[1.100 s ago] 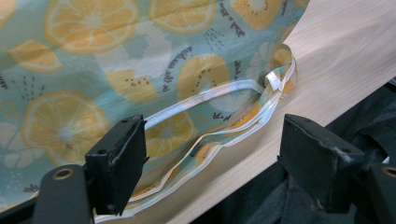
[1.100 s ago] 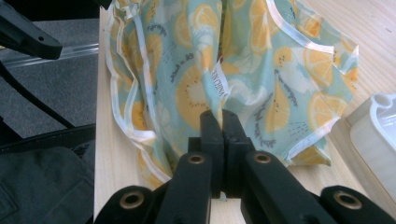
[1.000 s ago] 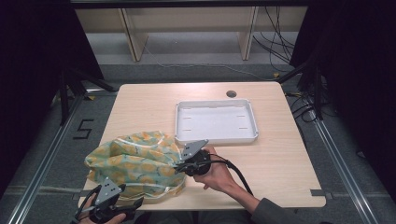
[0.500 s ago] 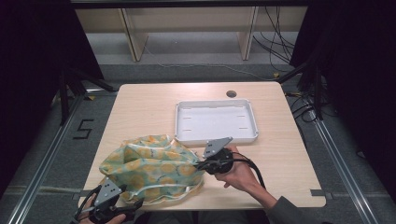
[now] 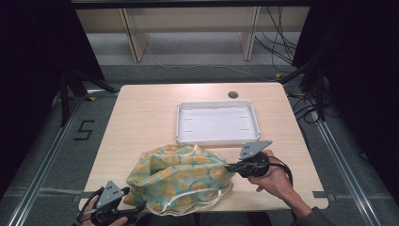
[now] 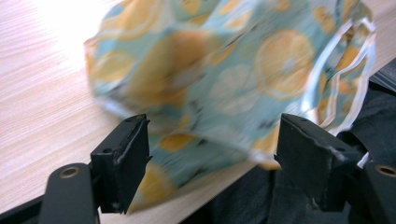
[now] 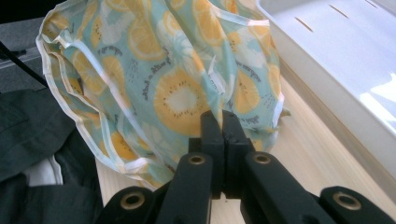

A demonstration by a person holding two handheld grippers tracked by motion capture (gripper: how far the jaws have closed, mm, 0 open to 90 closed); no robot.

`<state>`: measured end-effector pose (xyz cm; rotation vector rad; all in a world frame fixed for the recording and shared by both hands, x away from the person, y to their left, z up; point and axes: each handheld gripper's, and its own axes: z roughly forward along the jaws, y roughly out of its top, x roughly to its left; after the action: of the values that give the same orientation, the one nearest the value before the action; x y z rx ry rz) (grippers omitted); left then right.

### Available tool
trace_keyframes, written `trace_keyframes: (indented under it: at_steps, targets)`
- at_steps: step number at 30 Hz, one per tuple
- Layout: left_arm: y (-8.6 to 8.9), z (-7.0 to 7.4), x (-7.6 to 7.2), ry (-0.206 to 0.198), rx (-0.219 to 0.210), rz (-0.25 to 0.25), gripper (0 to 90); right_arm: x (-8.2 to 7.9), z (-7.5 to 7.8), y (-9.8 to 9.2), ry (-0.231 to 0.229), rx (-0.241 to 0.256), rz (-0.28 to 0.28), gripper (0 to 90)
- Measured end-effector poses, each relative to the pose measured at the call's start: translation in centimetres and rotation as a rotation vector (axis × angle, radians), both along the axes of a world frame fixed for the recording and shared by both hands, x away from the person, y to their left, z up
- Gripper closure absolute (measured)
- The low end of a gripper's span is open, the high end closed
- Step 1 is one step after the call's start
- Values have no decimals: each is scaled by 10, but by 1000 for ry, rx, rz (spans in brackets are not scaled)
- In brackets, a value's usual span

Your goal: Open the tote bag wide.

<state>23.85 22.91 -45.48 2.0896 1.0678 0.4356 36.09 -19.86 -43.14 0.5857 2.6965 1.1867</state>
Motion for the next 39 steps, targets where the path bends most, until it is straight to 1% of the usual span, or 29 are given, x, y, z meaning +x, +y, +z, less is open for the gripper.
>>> trace_keyframes:
  at_steps: [4,5,6,7,10,11,12,13,14,16,17,18,19,20,22,23,24,25,26,27,30,31,32,33,34,35,37,38,39]
  targets:
    - [-1,0,0,15,14,4,248,-5,1,-24,6,0,-57,900]
    - [-1,1,0,14,27,-3,248,-5,1,-31,0,1,-59,900]
    - [-2,-1,0,21,6,1,248,-6,2,-37,9,2,-86,900]
    - [-2,-2,0,24,-8,8,248,-6,1,-43,5,5,-88,900]
    - [-2,-1,0,28,7,4,248,-8,0,-61,11,9,-139,900]
    - [-3,-2,1,14,10,1,248,-11,0,-65,34,12,-157,900]
    - [-3,-3,1,1,10,-5,248,-10,-1,-70,22,11,-165,900]
    - [-3,-2,1,13,22,-8,248,-13,-1,-74,43,12,-181,900]
    - [-5,-3,1,17,-8,4,248,-13,-2,-79,28,15,-187,900]
    - [-5,-3,1,18,-8,4,248,-15,-3,-87,28,14,-200,900]
    - [-5,-3,1,16,-5,2,248,-18,-3,-89,42,21,-220,900]
    - [-3,-2,2,21,12,-9,247,-18,-4,-93,27,17,-213,900]
    - [-3,-2,2,29,16,-13,246,-19,-4,-96,34,16,-222,900]
    - [-4,-3,2,26,-1,-1,243,-21,-5,-99,28,10,-235,900]
    - [-4,-3,1,28,6,6,238,-25,-5,-104,52,10,-261,900]
    - [-5,-2,1,30,5,10,236,-24,-7,-107,32,10,-254,900]
    - [-4,-2,2,27,13,-1,234,-26,-7,-109,45,15,-267,900]
    - [-5,-2,2,28,2,0,232,-25,-8,-110,46,14,-254,900]
    - [-6,-3,3,14,-13,0,231,-26,-8,-111,50,12,-268,900]
    - [-6,-3,3,23,-34,-2,229,-26,-8,-112,38,11,-264,900]
    - [-10,0,5,19,-53,-9,228,-27,-7,-113,41,15,-255,896]
    - [-12,2,6,20,-53,-11,228,-27,-6,-113,40,22,-259,873]
    - [-13,3,7,14,-48,-22,228,-29,-5,-112,62,30,-276,841]
    - [-15,3,8,9,-64,-31,228,-29,-4,-112,61,40,-274,810]
    - [-17,5,8,13,-66,-35,228,-28,-2,-113,41,53,-266,777]
    - [-20,6,9,9,-65,-40,228,-30,0,-112,54,70,-273,738]
    - [-26,10,11,-3,-87,-54,228,-30,7,-110,52,101,-281,657]
    - [-30,11,13,-10,-96,-61,228,-29,10,-108,31,113,-263,637]
    - [-34,14,13,-4,-102,-63,228,-29,14,-106,35,133,-254,623]
